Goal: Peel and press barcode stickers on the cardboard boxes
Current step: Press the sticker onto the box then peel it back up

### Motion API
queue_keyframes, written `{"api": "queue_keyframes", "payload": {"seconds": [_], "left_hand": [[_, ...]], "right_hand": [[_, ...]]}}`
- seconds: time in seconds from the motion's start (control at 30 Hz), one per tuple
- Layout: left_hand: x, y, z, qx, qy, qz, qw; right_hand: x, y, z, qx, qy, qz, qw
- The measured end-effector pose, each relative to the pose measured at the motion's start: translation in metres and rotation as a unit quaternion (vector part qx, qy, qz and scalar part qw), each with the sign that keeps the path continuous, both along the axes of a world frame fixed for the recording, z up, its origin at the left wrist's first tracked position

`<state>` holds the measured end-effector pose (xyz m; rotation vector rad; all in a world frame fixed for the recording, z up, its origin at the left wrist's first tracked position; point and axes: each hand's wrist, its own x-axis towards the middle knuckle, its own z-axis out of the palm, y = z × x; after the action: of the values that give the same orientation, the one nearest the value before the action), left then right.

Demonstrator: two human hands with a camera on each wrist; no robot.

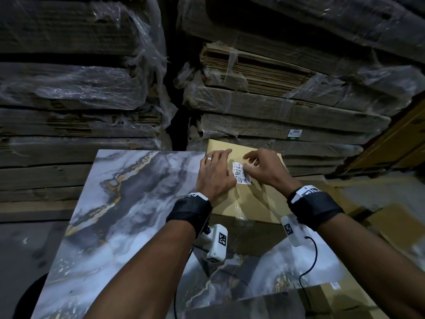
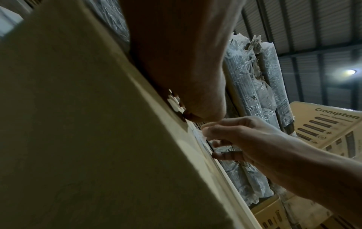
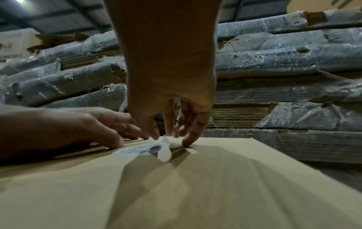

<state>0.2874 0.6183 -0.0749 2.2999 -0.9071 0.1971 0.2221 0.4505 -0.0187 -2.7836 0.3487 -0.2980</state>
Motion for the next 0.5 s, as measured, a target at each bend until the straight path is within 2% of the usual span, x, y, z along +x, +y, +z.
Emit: {"api": "queue_keyframes", "payload": {"seconds": [0.3,0.5], "left_hand": [[-0.006,0.003,0.005,0.018,-0.021,0.003,1.000],[-0.007,0.001,0.006,0.049,-0.038,0.006,0.998]], "right_hand": [[0.013,0.009,-0.004,-0.020,0.026,-0.020,0.999],[0.007,0.007,-0.009,-0.045,0.003,0.027,0.999]]}}
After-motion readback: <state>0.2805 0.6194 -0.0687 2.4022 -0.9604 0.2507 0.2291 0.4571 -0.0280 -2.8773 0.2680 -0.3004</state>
